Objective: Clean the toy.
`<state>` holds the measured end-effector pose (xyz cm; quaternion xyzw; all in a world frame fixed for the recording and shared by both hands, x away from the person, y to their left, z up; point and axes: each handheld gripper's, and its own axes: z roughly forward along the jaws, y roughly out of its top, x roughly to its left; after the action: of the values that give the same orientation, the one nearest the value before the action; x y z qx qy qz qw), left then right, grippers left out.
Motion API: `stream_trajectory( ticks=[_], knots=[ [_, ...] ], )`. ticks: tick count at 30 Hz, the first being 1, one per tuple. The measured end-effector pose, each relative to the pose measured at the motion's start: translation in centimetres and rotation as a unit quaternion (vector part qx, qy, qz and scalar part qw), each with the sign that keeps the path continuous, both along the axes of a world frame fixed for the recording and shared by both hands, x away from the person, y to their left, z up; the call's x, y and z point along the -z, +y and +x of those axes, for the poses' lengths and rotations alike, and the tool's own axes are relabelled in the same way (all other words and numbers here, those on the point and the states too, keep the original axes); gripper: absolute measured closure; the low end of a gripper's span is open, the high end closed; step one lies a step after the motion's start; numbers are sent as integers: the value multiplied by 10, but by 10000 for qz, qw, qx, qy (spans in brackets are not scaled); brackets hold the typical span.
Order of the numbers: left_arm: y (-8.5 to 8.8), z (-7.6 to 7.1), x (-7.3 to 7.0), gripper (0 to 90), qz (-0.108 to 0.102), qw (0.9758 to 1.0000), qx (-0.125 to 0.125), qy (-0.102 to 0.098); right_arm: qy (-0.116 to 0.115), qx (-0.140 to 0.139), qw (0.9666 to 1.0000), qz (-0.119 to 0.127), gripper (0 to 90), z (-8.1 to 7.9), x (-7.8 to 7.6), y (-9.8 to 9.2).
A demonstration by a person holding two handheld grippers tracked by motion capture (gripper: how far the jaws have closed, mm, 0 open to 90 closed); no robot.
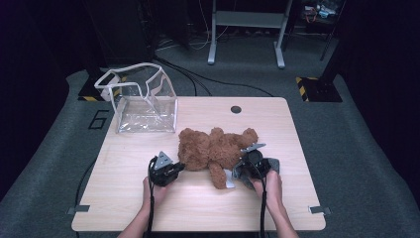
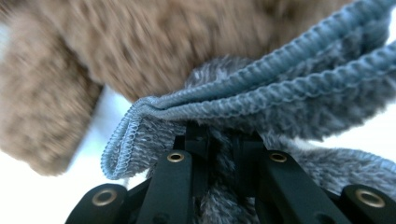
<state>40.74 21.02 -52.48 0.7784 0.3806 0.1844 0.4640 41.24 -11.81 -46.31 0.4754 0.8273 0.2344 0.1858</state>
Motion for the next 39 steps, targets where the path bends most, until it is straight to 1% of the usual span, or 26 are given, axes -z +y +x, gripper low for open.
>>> stream_trajectory(
  ticks=[1, 3, 7, 10, 11, 12, 14, 16, 17, 18, 19, 20, 21, 22, 24, 25, 26, 29, 30, 31, 32, 34, 35, 36, 37, 39],
  knots=[
    [0, 0, 0, 840, -2, 10000, 9, 12, 29, 32, 10000, 21, 802, -2, 1, -1],
    [0, 0, 0, 840, -3, 10000, 4, 13, -19, 17, 10000, -79, 803, -4, 1, -6],
    [1, 0, 0, 840, -26, 10000, -9, 17, -38, 61, 9997, -243, 803, -10, -2, -14],
    [0, 0, 0, 840, -27, 10000, -19, 17, -5, 143, 9995, -284, 802, -13, -6, -20],
    [1, 0, 0, 840, -34, 10000, -4, 40, -30, 174, 9995, -266, 802, -15, -8, -21],
    [0, 0, 0, 840, -54, 10000, -39, 0, -97, 182, 9995, -230, 802, -16, -11, -22],
    [0, 0, 0, 840, -29, 10000, -26, 19, -227, 196, 9995, 37, 803, -21, -19, -20],
    [0, 0, 0, 840, -39, 10000, -36, 5, -333, 145, 9987, 360, 803, -25, -24, -13],
    [0, 0, 0, 840, -2, 10000, -32, 16, -344, 69, 9984, 433, 803, -25, -23, -6],
    [0, 0, 0, 840, 22, 10000, -31, 24, -340, 27, 9988, 341, 803, -24, -19, 2],
    [-1, 0, 0, 841, -4, 10000, -60, -20, -329, -1, 9992, 243, 803, -21, -13, 8],
    [-1, 0, 0, 843, 26, 10000, -77, -9, -232, -37, 9997, 110, 803, -16, -6, 12],
    [-1, 0, 0, 843, 84, 9999, -57, 38, -150, -58, 9998, -104, 806, -12, 1, 14],
    [-2, 0, 0, 844, 74, 10000, -56, 18, -137, -22, 9996, -258, 808, -10, 6, 13],
    [-2, 0, 1, 845, 40, 9999, -98, -15, -20, 0, 9998, -181, 809, -10, 9, 4],
    [-1, 0, 0, 846, 106, 9999, -53, 25, -18, 28, 9997, -226, 809, -12, 7, 0],
    [-1, 1, 0, 845, 107, 9999, -60, 9, 9, 37, 9996, -291, 809, -15, 5, -4],
    [-1, 1, 0, 845, 63, 9999, -51, 69, 78, 117, 9996, -251, 809, -24, 2, -17],
    [-1, 1, 0, 846, 25, 9999, -77, 63, 94, 165, 9996, -211, 809, -27, 2, -20],
    [0, 1, 0, 847, 51, 9999, -48, 82, 90, 201, 9996, -147, 809, -28, 2, -24],
    [-1, 1, 0, 849, 82, 9999, -77, 23, 94, 191, 9997, -106, 809, -28, 2, -25],
    [-2, 1, 0, 853, 159, 9998, -41, 61, 125, 124, 9998, -120, 808, -25, -1, -25],
    [-3, 2, 1, 853, 138, 9998, -75, 83, 169, 115, 9997, -118, 808, -23, -5, -25],
    [-2, 3, 0, 852, 142, 9998, -67, 136, 122, 113, 9998, 49, 807, -20, -10, -26],
    [-2, 3, 0, 853, 119, 9998, -90, 98, 16, 91, 9997, 228, 807, -19, -15, -27],
    [-2, 3, 0, 853, 142, 9999, -66, 45, -179, 43, 9993, 329, 804, -22, -22, -20]
  ],
)
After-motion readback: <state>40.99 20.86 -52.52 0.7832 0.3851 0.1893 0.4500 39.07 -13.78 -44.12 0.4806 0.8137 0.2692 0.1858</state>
